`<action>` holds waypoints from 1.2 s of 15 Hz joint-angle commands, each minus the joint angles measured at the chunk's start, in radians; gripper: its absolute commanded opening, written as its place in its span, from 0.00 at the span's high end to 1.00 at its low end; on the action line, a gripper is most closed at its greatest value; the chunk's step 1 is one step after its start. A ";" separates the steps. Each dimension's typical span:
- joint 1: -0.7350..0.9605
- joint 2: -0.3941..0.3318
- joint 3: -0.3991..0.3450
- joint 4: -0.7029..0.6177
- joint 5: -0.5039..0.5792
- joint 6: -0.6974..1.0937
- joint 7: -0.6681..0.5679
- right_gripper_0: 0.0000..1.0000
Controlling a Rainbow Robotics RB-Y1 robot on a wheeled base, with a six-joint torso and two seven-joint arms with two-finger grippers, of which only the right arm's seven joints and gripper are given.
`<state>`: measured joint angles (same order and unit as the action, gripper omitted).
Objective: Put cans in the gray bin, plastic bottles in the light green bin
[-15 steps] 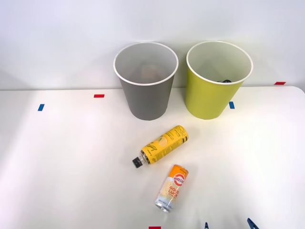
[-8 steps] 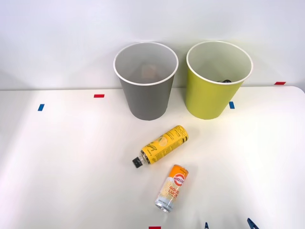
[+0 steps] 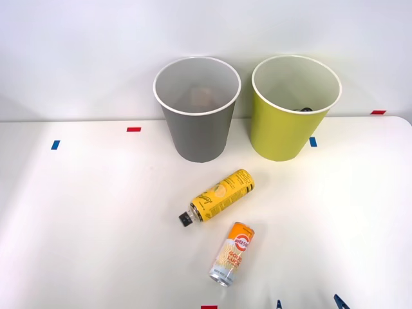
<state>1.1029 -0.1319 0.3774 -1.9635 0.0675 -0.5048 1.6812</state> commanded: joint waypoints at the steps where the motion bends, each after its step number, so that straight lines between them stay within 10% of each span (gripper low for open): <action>1: 0.000 0.000 0.000 0.000 0.000 0.000 0.000 0.00; 18: 0.000 0.000 0.000 0.000 0.000 0.000 0.000 0.00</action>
<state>1.1029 -0.1319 0.3774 -1.9635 0.0675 -0.5047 1.6812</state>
